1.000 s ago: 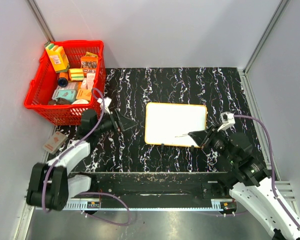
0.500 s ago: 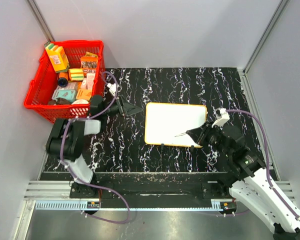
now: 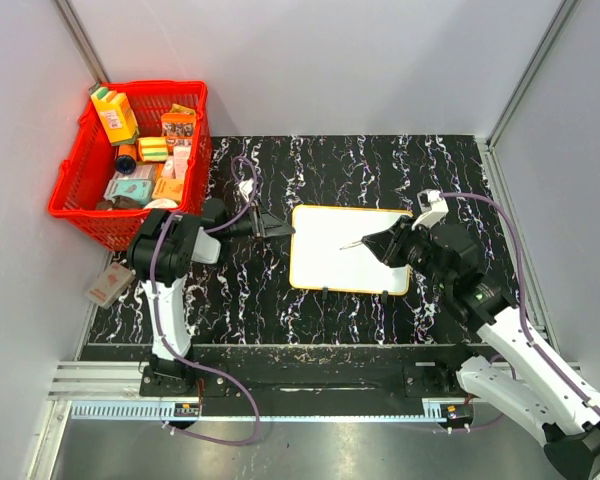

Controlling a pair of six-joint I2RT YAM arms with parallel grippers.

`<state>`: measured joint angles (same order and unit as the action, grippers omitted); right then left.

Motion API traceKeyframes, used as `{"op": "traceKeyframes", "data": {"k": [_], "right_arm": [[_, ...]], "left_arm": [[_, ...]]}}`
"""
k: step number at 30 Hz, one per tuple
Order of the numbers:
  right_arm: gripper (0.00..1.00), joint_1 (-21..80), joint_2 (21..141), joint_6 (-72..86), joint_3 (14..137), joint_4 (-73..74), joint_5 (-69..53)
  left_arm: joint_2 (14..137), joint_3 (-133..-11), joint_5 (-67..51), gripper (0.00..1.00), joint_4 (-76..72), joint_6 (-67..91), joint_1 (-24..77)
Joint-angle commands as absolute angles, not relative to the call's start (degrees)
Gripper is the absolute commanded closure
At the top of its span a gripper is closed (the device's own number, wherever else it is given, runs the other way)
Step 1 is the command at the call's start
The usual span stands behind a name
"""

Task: Write a sentence on the whiteboard
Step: Hold the whiteboard on the whiteboard stand.

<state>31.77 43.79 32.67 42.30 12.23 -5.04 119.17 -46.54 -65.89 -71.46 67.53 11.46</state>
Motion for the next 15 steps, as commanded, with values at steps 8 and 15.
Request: {"op": "traceKeyframes", "data": {"k": [8,15], "right_arm": [[1.00,31.90,40.34,30.67,44.56,10.11,-3.69],[1.00,32.08,38.58,30.59,43.86,11.07,-3.52]], "left_arm": [[92.14,-43.42,-40.79,0.06,-32.80,28.22,11.25],[85.17,-40.43,-39.45,0.01,-29.09,24.78,11.69]]}}
